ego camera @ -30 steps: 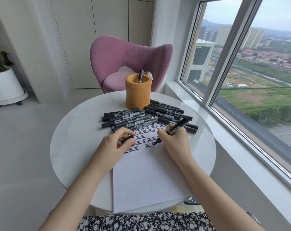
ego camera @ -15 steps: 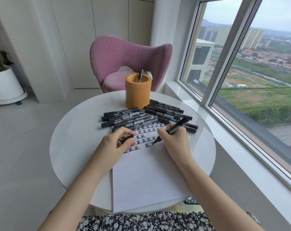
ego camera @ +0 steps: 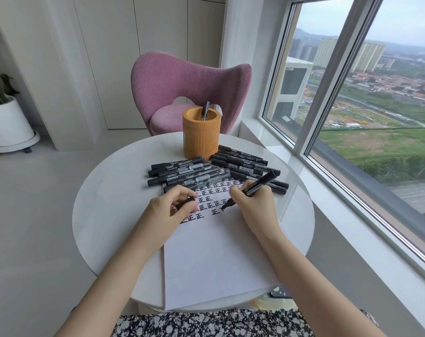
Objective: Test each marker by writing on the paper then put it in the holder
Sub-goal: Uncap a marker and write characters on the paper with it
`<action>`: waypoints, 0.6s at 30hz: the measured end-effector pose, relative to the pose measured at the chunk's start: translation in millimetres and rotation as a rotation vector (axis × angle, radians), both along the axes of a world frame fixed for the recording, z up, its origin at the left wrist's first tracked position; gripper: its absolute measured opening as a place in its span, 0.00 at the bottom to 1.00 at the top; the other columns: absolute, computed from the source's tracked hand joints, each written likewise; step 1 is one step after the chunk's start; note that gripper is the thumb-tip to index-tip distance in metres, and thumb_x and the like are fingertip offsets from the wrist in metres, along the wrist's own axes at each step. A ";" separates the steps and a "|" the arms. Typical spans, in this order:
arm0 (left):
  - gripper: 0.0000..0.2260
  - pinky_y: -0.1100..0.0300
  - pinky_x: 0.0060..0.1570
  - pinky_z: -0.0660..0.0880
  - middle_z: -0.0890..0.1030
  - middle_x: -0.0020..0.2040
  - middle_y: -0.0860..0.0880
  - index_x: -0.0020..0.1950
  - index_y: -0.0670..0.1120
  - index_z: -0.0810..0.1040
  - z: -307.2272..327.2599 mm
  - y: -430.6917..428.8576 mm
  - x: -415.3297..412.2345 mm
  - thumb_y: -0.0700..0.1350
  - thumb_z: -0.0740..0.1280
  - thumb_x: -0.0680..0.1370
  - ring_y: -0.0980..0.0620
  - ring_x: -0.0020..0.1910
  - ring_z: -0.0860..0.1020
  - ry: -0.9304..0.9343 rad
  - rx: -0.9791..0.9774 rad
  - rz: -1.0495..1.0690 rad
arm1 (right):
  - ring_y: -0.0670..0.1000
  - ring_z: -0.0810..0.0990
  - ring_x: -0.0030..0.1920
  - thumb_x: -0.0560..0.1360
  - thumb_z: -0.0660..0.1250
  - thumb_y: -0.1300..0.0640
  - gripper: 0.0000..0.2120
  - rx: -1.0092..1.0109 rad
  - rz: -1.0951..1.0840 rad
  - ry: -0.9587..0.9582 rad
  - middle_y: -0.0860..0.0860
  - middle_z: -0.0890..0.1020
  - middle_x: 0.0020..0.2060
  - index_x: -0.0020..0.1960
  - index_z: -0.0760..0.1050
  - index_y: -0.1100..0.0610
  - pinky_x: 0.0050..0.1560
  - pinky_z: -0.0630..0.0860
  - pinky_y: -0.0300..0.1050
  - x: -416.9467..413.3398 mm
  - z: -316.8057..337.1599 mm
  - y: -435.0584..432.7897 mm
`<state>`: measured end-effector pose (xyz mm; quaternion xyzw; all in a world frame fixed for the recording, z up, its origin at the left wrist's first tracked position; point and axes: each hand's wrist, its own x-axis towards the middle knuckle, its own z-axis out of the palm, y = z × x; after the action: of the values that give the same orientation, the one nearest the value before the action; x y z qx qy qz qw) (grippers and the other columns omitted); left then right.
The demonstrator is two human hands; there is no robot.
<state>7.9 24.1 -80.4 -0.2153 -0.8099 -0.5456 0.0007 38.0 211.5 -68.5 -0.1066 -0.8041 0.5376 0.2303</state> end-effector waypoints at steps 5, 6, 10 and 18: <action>0.05 0.56 0.47 0.78 0.84 0.41 0.55 0.48 0.52 0.77 0.1 -0.3 0.1 0.42 0.67 0.76 0.51 0.39 0.81 0.009 -0.002 -0.002 | 0.47 0.57 0.29 0.71 0.66 0.62 0.16 0.029 0.008 -0.005 0.47 0.60 0.24 0.30 0.61 0.57 0.29 0.54 0.43 -1.4 -0.8 -0.6; 0.05 0.55 0.47 0.78 0.84 0.41 0.55 0.48 0.52 0.77 -0.1 -0.4 0.0 0.41 0.67 0.76 0.50 0.39 0.81 0.011 -0.001 -0.001 | 0.46 0.56 0.29 0.71 0.66 0.62 0.16 0.035 0.007 -0.006 0.47 0.60 0.24 0.30 0.61 0.57 0.29 0.54 0.42 -1.3 -0.7 -0.6; 0.05 0.52 0.48 0.78 0.84 0.41 0.55 0.48 0.52 0.77 -0.5 -0.6 0.1 0.41 0.68 0.76 0.49 0.39 0.81 0.014 0.002 -0.001 | 0.46 0.56 0.29 0.70 0.66 0.63 0.15 0.045 0.010 -0.005 0.48 0.59 0.25 0.31 0.61 0.58 0.28 0.53 0.40 -0.5 -0.7 0.1; 0.05 0.54 0.48 0.79 0.84 0.42 0.55 0.49 0.51 0.77 -0.3 -0.4 -0.2 0.42 0.67 0.76 0.50 0.40 0.82 0.000 0.006 -0.006 | 0.46 0.56 0.29 0.69 0.66 0.63 0.15 0.024 0.010 -0.005 0.49 0.59 0.25 0.31 0.61 0.58 0.27 0.52 0.39 0.0 0.2 1.4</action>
<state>7.7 23.7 -80.7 -0.2179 -0.8076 -0.5480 -0.0002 38.0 212.9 -68.3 -0.1011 -0.8115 0.5290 0.2267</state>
